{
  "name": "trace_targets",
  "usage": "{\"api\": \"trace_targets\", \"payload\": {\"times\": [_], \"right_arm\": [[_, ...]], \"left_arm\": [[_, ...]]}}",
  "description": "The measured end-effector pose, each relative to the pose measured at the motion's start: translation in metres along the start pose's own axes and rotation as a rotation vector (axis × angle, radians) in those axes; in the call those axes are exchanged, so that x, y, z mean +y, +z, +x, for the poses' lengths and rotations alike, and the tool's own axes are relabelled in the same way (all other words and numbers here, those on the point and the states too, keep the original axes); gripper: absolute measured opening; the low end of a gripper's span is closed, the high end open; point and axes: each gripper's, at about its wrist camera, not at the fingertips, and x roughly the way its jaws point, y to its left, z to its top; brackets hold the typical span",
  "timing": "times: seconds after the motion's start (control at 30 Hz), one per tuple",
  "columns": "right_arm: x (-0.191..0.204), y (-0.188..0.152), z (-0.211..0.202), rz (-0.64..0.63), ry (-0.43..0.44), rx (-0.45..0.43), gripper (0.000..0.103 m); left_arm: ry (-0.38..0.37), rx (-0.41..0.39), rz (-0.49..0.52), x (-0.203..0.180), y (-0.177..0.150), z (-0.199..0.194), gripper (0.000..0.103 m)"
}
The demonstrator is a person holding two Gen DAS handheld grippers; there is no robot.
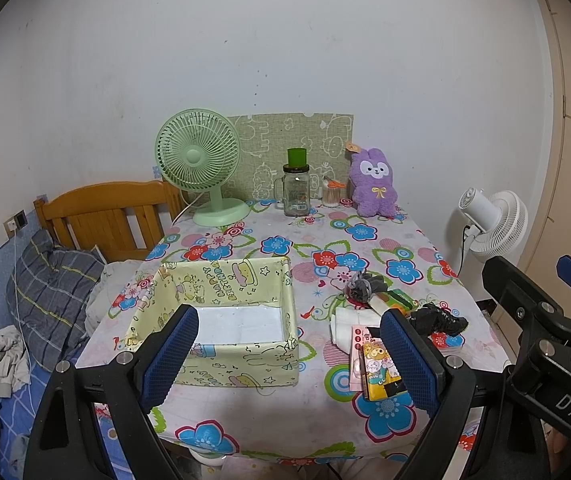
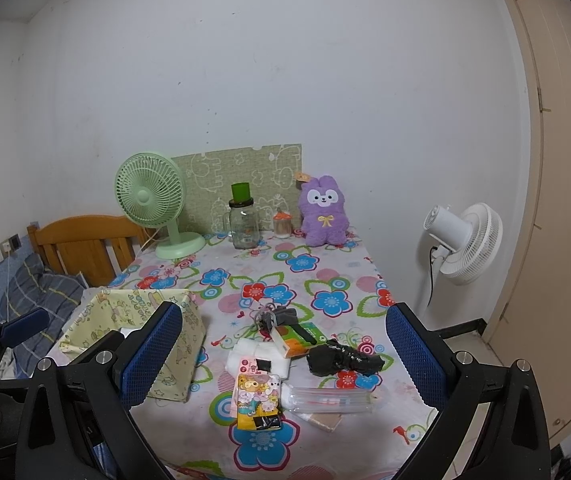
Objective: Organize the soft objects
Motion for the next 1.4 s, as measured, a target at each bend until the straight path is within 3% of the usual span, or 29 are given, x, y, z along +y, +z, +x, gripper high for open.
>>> {"api": "trace_targets", "payload": {"times": [0.8, 1.4], "right_arm": [[-0.003, 0.003, 0.001, -0.003, -0.004, -0.01, 0.103], [-0.023, -0.006, 0.027, 0.01, -0.004, 0.018, 0.102]], "left_arm": [[0.008, -0.01, -0.008, 0.0, 0.004, 0.002, 0.093], [-0.022, 0.016, -0.017, -0.032, -0.006, 0.028, 0.085]]}}
